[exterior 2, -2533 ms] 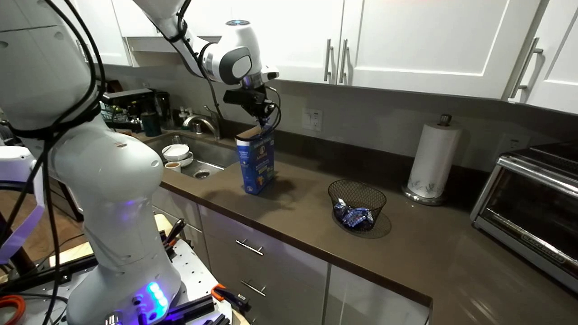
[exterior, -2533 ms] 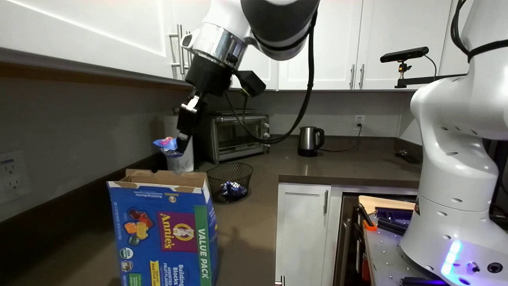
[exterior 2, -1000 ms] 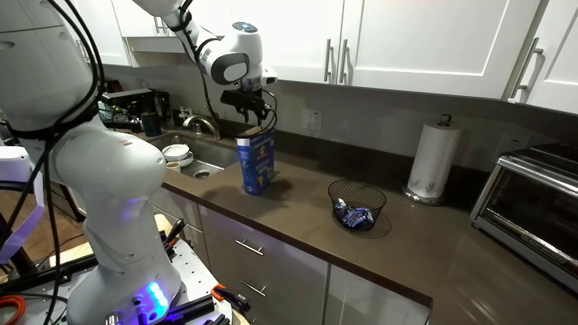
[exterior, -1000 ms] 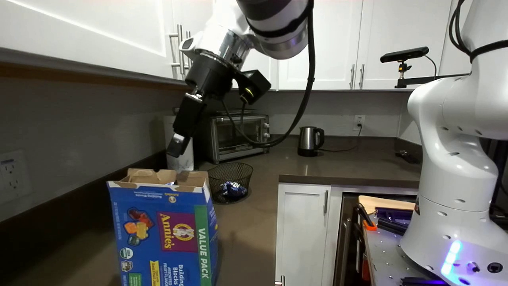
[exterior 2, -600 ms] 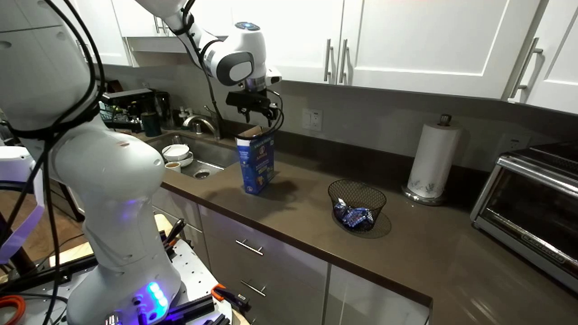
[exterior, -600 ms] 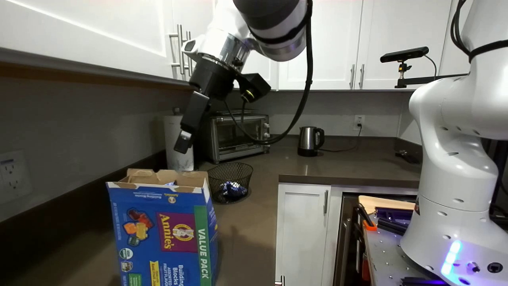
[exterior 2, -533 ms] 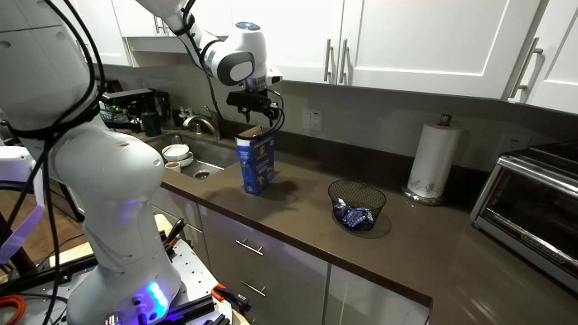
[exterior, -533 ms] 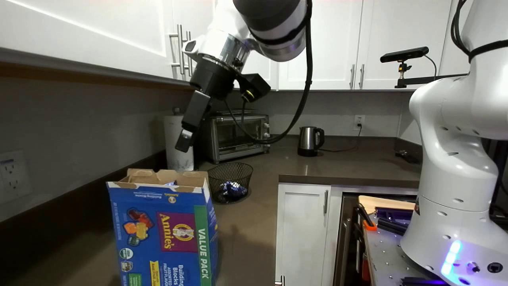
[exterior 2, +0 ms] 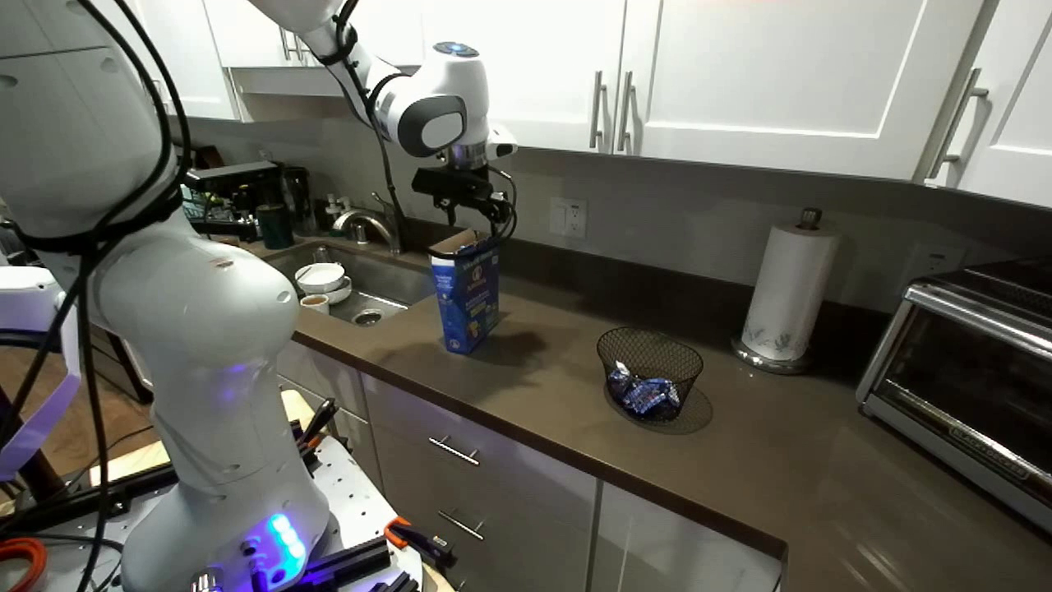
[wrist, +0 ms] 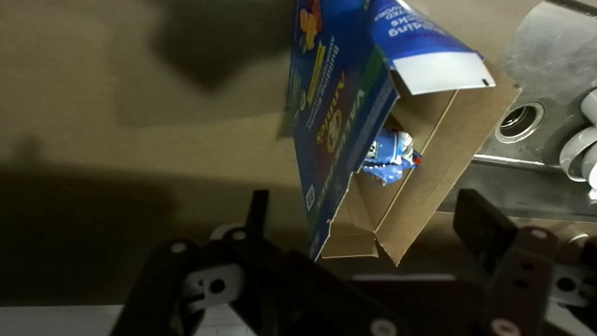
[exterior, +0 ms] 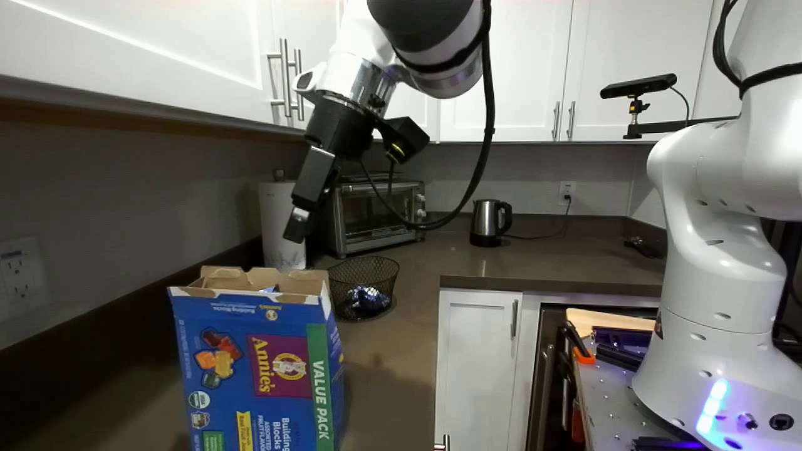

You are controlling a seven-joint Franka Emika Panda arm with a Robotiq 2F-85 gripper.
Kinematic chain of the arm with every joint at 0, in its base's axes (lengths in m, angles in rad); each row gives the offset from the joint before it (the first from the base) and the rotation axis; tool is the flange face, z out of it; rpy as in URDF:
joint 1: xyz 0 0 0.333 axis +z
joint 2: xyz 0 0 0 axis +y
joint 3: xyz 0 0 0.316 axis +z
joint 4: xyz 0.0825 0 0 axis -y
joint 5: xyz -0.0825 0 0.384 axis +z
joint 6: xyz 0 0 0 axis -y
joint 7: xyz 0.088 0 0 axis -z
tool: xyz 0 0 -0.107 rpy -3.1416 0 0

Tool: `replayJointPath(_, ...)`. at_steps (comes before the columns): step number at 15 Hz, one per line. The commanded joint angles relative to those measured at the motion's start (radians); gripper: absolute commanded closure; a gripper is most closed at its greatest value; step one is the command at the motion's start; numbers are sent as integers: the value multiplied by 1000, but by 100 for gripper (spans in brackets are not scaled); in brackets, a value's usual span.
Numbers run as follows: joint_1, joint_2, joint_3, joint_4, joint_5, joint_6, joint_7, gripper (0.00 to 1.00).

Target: Put the pack on the table inside the box

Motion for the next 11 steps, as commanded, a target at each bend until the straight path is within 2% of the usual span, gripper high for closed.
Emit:
replayJointPath(1, -28, -21, 10, -14, -19, -27, 56, 0)
replayJointPath(9, -52, -20, 13, -17, -38, -26, 114, 0)
replayJointPath(11, -39, -1, 8, -1, -9, -10, 77, 0)
